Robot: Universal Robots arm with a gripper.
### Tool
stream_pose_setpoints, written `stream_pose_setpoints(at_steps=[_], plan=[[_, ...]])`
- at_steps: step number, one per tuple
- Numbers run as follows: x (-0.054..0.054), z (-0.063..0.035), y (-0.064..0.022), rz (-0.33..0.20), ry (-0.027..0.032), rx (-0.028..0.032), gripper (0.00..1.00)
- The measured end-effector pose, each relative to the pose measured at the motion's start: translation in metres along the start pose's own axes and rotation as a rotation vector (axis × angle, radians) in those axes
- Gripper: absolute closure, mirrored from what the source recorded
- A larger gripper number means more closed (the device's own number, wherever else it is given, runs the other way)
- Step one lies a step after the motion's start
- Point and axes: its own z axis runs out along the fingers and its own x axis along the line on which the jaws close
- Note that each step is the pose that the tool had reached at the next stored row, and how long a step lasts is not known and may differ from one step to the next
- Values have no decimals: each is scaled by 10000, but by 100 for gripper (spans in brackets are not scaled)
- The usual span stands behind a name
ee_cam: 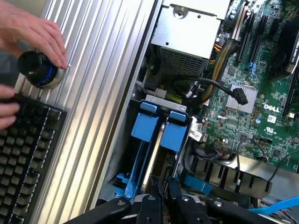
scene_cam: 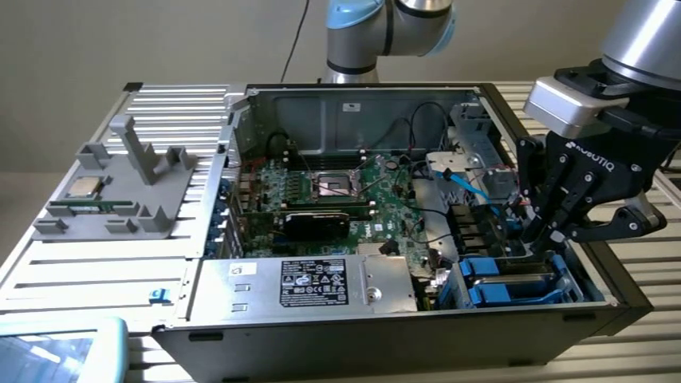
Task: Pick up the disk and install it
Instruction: 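Insert the first disk wire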
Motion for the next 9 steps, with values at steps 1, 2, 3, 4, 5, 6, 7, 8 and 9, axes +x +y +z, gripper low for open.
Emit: stream_pose_setpoints(at_steps=[1,2,3,4,5,6,7,8,9], plan=[[0,0,0,0,0,0,83],[0,0,0,0,0,0,83],[0,0,0,0,0,0,83],[0,0,0,2,0,0,83],[0,0,0,2,0,0,83],[0,0,1,4,1,2,83],[-1,1,2,21,1,5,83],[-2,1,2,102,-3,3,83],[-2,2,2,228,-13,-7,83]])
